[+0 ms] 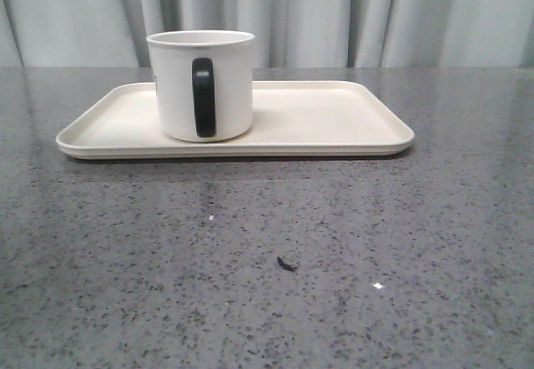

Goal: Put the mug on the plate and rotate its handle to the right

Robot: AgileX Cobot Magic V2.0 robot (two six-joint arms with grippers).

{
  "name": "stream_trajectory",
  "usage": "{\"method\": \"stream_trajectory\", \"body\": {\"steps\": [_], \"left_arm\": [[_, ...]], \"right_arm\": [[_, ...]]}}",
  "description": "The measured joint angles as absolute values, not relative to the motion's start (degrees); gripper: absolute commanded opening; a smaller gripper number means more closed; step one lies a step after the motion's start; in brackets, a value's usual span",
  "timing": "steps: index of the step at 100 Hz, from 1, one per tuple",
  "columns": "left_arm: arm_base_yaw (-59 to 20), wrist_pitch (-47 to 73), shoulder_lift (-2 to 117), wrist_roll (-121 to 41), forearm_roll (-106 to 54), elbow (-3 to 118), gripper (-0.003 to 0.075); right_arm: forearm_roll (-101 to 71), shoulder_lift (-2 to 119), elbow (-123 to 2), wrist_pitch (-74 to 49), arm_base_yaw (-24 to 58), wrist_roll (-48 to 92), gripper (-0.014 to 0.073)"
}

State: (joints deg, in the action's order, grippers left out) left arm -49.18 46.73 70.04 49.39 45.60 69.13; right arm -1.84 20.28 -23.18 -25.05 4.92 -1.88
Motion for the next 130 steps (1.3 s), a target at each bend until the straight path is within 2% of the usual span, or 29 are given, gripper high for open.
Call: {"method": "stream_trajectory", "body": {"steps": [12, 19, 69, 110, 130], "left_arm": [[-50.7, 46.5, 65.7, 52.8, 48.0, 62.7, -0.0012], [-50.7, 46.4, 62.4, 54.4, 48.8, 59.3, -0.0019], [-50.7, 45.8, 37.1, 55.5, 49.2, 41.0, -0.0019], [-50.8, 45.8, 32.1, 55.7, 47.5, 38.2, -0.0019], [-50.8, 45.8, 32.1, 55.8, 47.0, 38.2, -0.0019]], "right_arm": [[-1.8, 22.3, -24.9, -25.9, 5.4, -1.9, -0.0060], [-1.8, 23.4, -25.8, -26.3, 5.6, -1.9, -0.0027], [-1.8, 34.1, -33.5, -28.9, 9.3, -1.9, 0.0386], [-1.8, 54.0, -52.7, -40.1, 16.5, -1.9, 0.0412], [-1.8, 66.0, -63.4, -44.9, 21.5, -1.9, 0.0526]]}}
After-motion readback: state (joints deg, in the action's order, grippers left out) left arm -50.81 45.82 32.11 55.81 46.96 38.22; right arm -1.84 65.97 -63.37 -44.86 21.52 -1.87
